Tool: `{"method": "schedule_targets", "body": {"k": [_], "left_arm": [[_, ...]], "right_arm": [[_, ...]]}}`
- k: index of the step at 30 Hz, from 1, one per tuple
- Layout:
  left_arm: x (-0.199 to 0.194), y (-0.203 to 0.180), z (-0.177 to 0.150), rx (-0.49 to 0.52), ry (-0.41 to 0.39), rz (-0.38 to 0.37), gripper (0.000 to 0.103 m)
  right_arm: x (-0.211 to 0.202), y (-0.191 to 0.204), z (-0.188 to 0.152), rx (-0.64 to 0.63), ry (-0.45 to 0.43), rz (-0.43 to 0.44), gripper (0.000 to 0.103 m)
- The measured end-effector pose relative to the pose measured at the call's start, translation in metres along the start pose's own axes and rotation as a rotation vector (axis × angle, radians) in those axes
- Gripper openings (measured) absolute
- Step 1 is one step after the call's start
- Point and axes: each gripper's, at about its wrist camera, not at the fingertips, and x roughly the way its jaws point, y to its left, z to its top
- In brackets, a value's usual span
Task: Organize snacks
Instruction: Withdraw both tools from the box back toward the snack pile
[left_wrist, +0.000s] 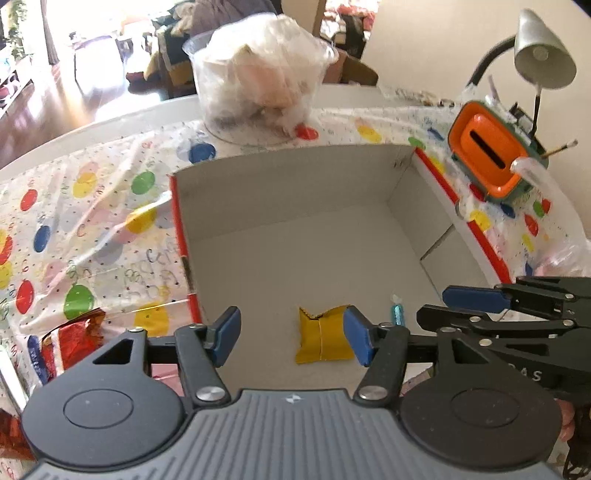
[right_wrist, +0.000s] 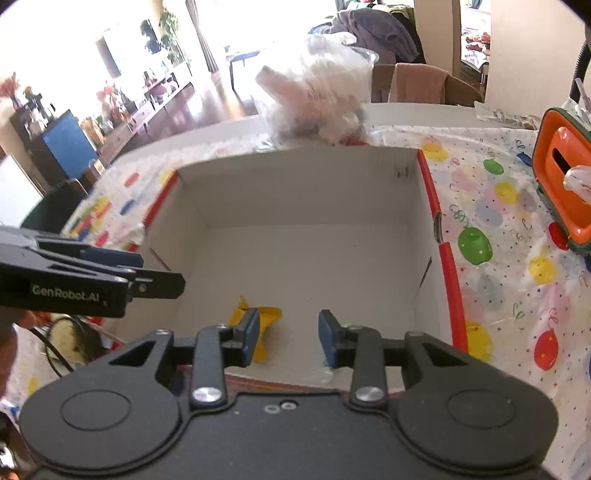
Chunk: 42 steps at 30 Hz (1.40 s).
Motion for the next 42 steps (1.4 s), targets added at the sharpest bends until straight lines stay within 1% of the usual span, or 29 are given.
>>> {"method": "schedule_targets", "body": {"k": [2,4,6,11,15,17,20,22,27,31,32,33,36,42], "left_arm": [[-0.008,0.002,-0.003,0.001,-0.024,0.004,0.064],[-0.017,0.005,-0.007,0.003,-0.051,0.013,0.066],[-0.028,0.01,-0.012,0.001,-0.083,0.015,0.069],[-0.048,0.024,-0.023,-0.016,-0.139,0.038,0.072],[-0.064,0.036,-0.034,-0.011,-0.167,0.039,0.077],[-0.071,0.042,-0.04,-0.005,-0.179,0.041,0.077],[-0.081,0.05,-0.051,0.002,-0.197,0.033,0.08],[-0.088,0.056,-0.058,0.001,-0.211,0.034,0.08],[-0.102,0.073,-0.076,0.008,-0.245,0.04,0.081],[-0.113,0.094,-0.092,-0.018,-0.272,0.04,0.082],[-0.117,0.1,-0.097,-0.026,-0.285,0.038,0.085],[-0.121,0.106,-0.101,-0.03,-0.292,0.043,0.086],[-0.13,0.126,-0.113,-0.046,-0.309,0.061,0.086],[-0.141,0.172,-0.135,-0.11,-0.298,0.065,0.087]], "right_arm": [[-0.008,0.005,-0.001,-0.009,-0.021,0.003,0.034],[-0.014,0.011,-0.001,-0.019,-0.04,0.002,0.037],[-0.019,0.016,-0.002,-0.021,-0.056,0.003,0.045],[-0.03,0.033,-0.004,-0.036,-0.094,0.0,0.055],[-0.035,0.049,-0.008,-0.041,-0.115,0.003,0.065],[-0.037,0.059,-0.009,-0.05,-0.125,0.0,0.066],[-0.04,0.072,-0.013,-0.053,-0.137,-0.001,0.073],[-0.041,0.081,-0.015,-0.058,-0.144,0.001,0.075],[-0.042,0.109,-0.022,-0.095,-0.154,0.003,0.087],[-0.039,0.133,-0.028,-0.115,-0.166,0.007,0.096],[-0.037,0.14,-0.029,-0.117,-0.168,0.011,0.1],[-0.036,0.145,-0.031,-0.118,-0.17,0.015,0.102],[-0.032,0.163,-0.036,-0.128,-0.171,0.028,0.103],[-0.018,0.197,-0.048,-0.141,-0.138,0.055,0.103]]}}
